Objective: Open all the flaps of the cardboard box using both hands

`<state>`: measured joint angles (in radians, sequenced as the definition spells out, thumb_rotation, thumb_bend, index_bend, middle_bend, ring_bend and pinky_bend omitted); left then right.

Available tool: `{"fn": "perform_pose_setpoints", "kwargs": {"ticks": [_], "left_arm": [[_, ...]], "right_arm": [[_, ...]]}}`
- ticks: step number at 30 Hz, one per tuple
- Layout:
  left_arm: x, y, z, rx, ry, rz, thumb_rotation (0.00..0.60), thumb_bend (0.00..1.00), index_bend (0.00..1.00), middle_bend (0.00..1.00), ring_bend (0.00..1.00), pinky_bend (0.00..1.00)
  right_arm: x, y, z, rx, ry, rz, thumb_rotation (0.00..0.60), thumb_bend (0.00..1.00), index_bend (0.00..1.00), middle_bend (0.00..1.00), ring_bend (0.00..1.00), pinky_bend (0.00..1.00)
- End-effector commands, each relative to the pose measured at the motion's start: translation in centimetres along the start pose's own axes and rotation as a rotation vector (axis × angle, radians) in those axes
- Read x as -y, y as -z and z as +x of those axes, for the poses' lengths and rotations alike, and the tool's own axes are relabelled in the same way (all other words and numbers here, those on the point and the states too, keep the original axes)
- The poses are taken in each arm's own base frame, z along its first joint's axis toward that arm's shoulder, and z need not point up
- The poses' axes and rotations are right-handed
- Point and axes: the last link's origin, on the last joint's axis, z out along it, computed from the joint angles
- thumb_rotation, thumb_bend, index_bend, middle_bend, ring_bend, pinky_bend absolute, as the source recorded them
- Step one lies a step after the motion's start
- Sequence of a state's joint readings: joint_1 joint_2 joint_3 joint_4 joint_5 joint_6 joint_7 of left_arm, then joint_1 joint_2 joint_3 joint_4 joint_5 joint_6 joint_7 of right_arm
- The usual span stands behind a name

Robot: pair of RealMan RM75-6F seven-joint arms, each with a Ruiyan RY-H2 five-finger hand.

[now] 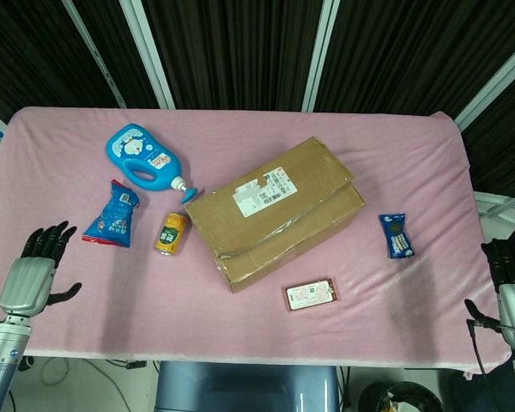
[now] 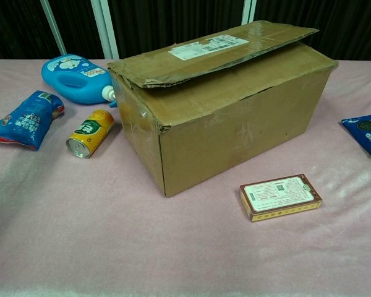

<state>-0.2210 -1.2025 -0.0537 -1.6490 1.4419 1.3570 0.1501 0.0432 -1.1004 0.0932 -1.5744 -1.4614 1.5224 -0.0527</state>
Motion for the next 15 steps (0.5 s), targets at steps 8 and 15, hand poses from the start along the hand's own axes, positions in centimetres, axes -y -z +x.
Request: {"fn": "perform_pose_setpoints", "kwargs": {"ticks": [8, 15], "left_arm": [[-4.7, -2.4, 2.9, -0.037, -0.107, -0.258, 0.600, 0.45, 0.00, 0.00, 0.00, 0.00], [-10.6, -5.5, 6.3, -0.043, -0.264, -0.497, 0.600, 0.52, 0.00, 0.00, 0.00, 0.00]], "right_arm": [[-0.3, -0.4, -0.2, 0.004, -0.021, -0.032, 0.600, 0.29, 0.00, 0.00, 0.00, 0.21], [-0.4, -0.6, -0.3, 0.007, -0.037, -0.047, 0.600, 0.29, 0.00, 0.00, 0.00, 0.21]]}}
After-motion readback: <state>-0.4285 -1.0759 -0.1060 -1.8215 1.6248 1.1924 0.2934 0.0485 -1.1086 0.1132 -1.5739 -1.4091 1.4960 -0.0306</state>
